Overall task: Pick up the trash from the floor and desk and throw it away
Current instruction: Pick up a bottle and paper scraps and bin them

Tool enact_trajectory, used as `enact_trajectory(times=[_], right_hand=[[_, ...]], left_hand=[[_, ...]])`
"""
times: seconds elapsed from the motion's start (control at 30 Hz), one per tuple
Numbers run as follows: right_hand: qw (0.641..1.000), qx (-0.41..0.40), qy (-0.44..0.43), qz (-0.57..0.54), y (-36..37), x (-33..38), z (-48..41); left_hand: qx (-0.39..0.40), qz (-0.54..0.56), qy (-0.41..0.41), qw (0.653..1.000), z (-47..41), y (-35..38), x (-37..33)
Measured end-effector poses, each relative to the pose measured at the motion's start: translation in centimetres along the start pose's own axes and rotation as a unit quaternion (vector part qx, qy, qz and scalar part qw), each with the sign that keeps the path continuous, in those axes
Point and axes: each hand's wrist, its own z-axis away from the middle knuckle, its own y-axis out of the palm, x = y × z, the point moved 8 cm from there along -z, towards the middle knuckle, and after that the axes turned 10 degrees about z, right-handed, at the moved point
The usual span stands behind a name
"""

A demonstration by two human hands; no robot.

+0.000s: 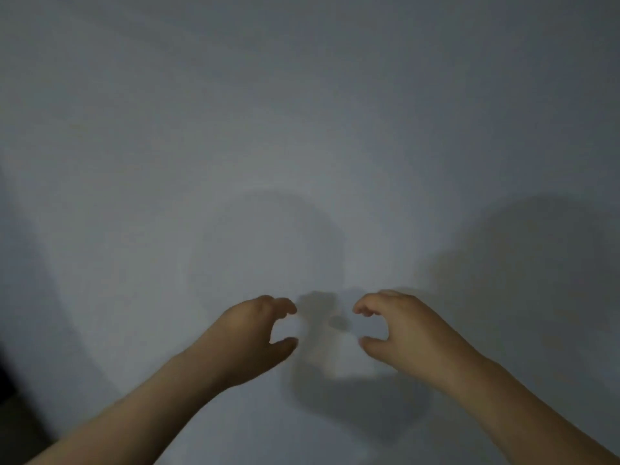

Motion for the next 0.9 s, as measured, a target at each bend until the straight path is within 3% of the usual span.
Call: enact_trajectory(times=[0.2, 0.4, 0.63, 0.9], right_hand=[[0.988, -0.028, -0.152, -0.024, -2.1, 16.2, -4.5], [0.951, -0.030, -0.301, -0.057, -1.0, 35.6, -4.9], [0.895, -0.003, -0.434, -0.107, 0.6, 56.9, -1.1], [0.836, -0.001, -0.531, -0.139, 1.2, 76.1, 2.4]], left_hand=[[-0.114, -0.056, -0.103, 0.987, 10.7, -11.5, 7.7], [-0.147, -0.100, -0.222, 0.959, 25.8, -20.1, 15.6], [-0.207, -0.145, -0.341, 0.905, 44.4, -28.3, 21.0], [-0.273, -0.196, -0.439, 0.833, 60.6, -35.7, 25.3]])
